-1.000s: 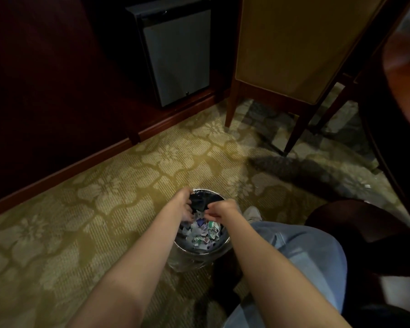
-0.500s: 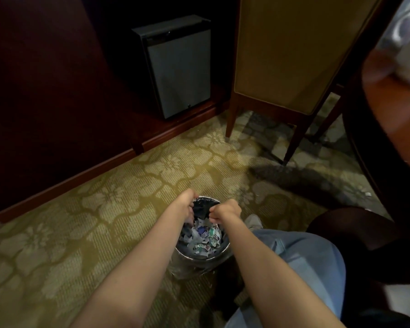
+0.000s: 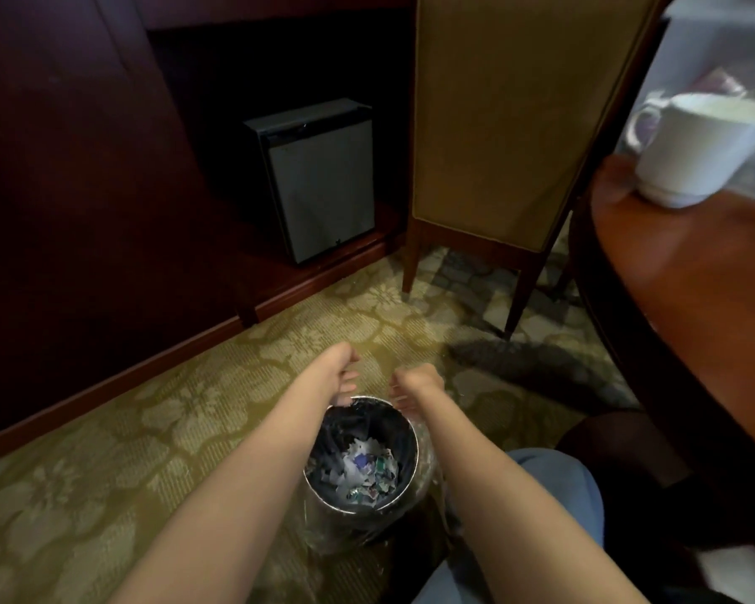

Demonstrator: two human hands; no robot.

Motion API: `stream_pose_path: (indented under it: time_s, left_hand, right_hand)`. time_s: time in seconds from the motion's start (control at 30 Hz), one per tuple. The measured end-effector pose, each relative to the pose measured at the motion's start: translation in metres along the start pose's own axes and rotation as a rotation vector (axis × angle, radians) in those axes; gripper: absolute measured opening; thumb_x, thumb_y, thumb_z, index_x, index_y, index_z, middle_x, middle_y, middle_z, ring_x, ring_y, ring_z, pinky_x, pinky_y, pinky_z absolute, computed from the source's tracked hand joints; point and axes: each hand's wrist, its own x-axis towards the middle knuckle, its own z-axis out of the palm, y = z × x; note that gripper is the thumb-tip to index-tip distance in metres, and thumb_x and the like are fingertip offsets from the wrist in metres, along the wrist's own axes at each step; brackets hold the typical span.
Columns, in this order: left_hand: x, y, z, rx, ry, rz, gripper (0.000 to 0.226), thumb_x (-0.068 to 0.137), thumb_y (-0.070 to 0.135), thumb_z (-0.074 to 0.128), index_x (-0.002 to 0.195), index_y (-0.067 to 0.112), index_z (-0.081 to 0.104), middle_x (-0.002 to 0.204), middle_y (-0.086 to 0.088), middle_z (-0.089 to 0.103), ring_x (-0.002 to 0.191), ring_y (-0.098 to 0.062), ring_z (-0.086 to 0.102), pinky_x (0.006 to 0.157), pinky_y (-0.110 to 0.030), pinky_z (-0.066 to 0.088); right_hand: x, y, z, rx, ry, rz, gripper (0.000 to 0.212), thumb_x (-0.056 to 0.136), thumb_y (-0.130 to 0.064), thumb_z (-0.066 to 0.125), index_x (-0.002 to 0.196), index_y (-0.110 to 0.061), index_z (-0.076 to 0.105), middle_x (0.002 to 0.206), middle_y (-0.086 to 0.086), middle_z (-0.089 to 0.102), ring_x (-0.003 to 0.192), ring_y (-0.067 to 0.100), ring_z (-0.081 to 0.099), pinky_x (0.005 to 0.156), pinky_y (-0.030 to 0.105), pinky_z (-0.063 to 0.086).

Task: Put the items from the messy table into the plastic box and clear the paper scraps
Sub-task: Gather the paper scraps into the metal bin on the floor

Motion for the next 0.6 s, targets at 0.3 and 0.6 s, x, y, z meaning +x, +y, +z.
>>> stream_pose_path:
  time_s: [0.3, 0.6]
  left_hand:
    - [-0.06, 0.053, 0.021, -0.009, -0.021, 0.218, 0.03, 0.096, 0.011, 0.031, 0.078, 0.022, 0.052, 0.076, 0.004, 0.052, 0.067, -0.011, 0.046, 0.071, -0.027, 0.037]
    - [-0.129, 0.102, 0.052, -0.044, -0.085, 0.409, 0.042, 0.095, 0.003, 0.03, 0.125, 0.015, 0.057, 0.103, 0.0, 0.061, 0.107, -0.019, 0.056, 0.095, -0.034, 0.039]
  right_hand:
    - [-0.042, -0.039, -0.052, 0.128, -0.017, -0.151, 0.026, 0.093, -0.009, 0.043, 0.069, -0.013, 0.053, 0.063, 0.002, 0.054, 0.051, 0.016, 0.048, 0.053, 0.022, 0.036]
    - [-0.101, -0.087, -0.134, 0.261, 0.086, -0.3, 0.03, 0.095, -0.009, 0.04, 0.07, -0.013, 0.056, 0.068, 0.002, 0.056, 0.054, 0.014, 0.051, 0.053, 0.022, 0.04]
